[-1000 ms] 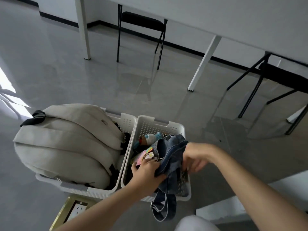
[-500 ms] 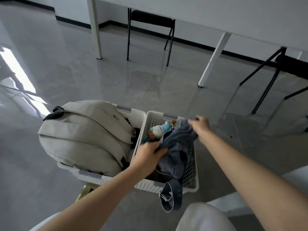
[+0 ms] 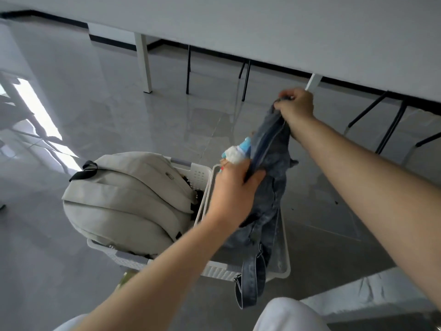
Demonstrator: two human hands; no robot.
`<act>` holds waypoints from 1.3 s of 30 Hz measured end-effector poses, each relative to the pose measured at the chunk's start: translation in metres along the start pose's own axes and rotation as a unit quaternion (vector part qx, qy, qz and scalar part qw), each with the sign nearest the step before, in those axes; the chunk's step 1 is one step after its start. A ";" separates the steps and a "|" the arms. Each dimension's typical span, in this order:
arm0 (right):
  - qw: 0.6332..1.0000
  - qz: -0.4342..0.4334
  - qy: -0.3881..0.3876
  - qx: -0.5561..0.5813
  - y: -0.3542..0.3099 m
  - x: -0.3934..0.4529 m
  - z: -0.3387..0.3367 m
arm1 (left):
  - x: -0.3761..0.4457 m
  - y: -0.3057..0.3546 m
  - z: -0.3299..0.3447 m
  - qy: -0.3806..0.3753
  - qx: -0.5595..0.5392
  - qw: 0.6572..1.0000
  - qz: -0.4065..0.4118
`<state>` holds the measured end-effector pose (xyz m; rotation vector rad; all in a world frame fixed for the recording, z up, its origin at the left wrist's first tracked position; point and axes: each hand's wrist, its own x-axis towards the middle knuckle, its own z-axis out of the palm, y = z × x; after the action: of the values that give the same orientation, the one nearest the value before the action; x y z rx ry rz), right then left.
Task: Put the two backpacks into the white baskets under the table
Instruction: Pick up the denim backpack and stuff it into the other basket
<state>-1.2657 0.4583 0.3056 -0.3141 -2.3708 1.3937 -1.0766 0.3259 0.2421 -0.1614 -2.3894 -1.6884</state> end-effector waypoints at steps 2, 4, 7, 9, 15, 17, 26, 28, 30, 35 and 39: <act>0.997 0.009 -0.040 -0.065 0.027 -0.014 0.007 | -0.024 -0.023 0.014 -0.049 0.029 0.998 -0.039; 0.986 0.028 -0.089 -0.137 0.063 -0.030 0.014 | -0.044 -0.053 0.025 -0.093 0.052 0.990 -0.096; 0.966 0.035 -0.134 -0.219 0.104 -0.051 0.021 | -0.059 -0.089 0.031 -0.145 0.121 0.973 -0.134; 0.965 0.035 -0.131 -0.224 0.110 -0.057 0.020 | -0.059 -0.093 0.032 -0.152 0.138 0.970 -0.129; 0.970 -0.029 -0.150 -0.190 0.081 -0.051 0.025 | -0.031 -0.066 0.049 -0.145 0.225 0.952 -0.147; 0.969 -0.060 -0.154 -0.185 0.073 -0.054 0.033 | -0.017 -0.058 0.055 -0.130 0.270 0.946 -0.120; 0.854 0.305 -0.347 -0.238 0.056 -0.094 0.019 | -0.006 -0.080 0.003 0.034 0.178 0.982 -0.050; 0.860 0.289 -0.337 -0.251 0.058 -0.094 0.024 | -0.008 -0.087 0.000 0.006 0.172 0.984 -0.046; 0.899 0.238 -0.279 -0.242 0.057 -0.084 0.029 | -0.004 -0.090 -0.003 -0.035 0.130 0.988 -0.070; 0.943 0.187 -0.227 -0.155 0.036 -0.070 0.041 | 0.013 -0.093 -0.026 -0.033 -0.103 0.979 -0.174; 0.941 0.190 -0.254 -0.122 0.037 -0.079 0.056 | 0.021 -0.094 -0.037 -0.033 0.125 0.983 -0.128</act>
<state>-1.2181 0.4025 0.2326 -0.5627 -3.0493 1.4797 -1.1127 0.2590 0.1730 0.1374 -2.7440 -1.4788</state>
